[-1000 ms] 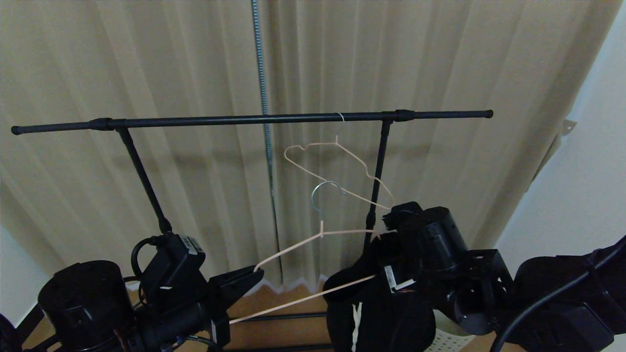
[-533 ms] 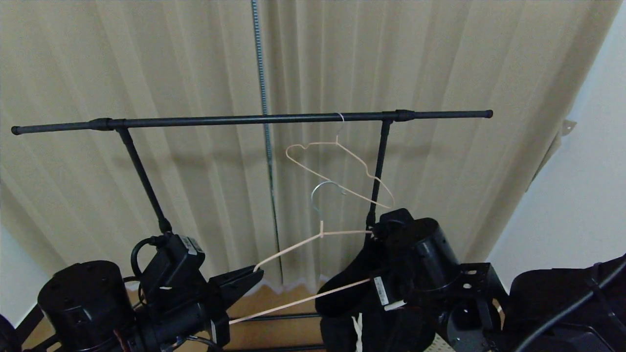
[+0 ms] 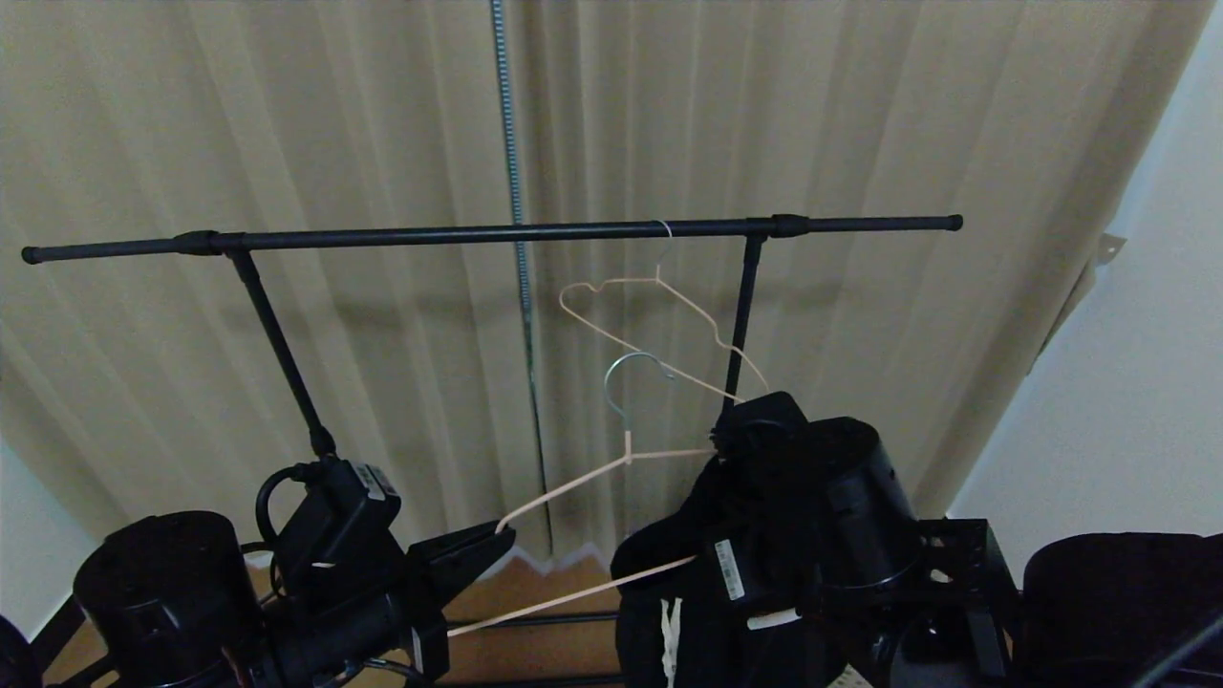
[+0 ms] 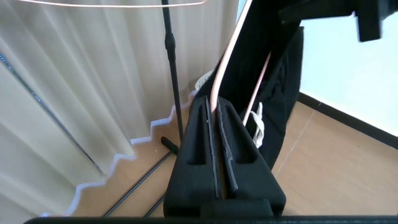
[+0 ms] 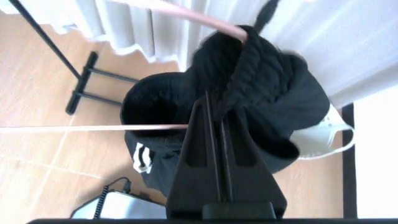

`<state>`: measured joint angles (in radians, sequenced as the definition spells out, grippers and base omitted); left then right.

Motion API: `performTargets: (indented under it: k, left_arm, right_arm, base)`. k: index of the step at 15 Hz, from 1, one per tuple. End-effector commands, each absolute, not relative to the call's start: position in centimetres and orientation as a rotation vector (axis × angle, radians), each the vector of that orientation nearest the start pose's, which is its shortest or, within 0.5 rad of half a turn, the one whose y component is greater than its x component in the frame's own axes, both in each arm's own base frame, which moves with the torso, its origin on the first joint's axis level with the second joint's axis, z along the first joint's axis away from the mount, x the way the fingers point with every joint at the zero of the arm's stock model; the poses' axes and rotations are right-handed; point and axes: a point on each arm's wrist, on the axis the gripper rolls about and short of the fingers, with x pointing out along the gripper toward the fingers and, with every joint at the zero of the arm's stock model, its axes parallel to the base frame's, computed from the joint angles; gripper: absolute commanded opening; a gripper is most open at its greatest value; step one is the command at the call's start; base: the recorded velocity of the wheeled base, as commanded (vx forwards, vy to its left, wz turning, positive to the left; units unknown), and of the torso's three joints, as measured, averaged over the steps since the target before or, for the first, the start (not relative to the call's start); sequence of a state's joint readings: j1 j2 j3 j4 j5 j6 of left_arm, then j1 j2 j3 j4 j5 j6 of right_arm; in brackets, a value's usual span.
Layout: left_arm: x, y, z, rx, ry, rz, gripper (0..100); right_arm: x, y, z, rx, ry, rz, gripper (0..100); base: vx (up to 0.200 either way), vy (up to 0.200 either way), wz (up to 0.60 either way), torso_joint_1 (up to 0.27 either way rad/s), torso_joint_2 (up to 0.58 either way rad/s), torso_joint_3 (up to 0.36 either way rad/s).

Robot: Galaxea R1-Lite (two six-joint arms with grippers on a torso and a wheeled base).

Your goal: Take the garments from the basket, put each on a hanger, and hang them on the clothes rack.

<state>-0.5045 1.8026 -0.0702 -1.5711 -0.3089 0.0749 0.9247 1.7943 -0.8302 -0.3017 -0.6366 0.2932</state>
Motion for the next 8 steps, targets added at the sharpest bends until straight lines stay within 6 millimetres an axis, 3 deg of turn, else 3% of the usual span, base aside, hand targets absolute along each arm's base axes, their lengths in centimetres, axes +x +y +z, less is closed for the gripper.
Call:
performTargets:
  k: [1, 8]
  left_arm:
    - [18.6, -11.0, 9.1, 0.087, 0.137, -0.817, 0]
    - [18.2, -11.4, 8.9, 0.091, 0.145, -0.839, 0]
  right_arm:
    - [19.1, 23.9, 13.8, -0.171, 0.487, 0.221, 0]
    - [16.1, 25.8, 15.6, -0.145, 0.43, 0.346, 0]
  base:
    - [0.0, 0.0, 0.0, 0.0, 0.0, 0.0]
    - [0.0, 0.0, 0.0, 0.0, 0.0, 0.0]
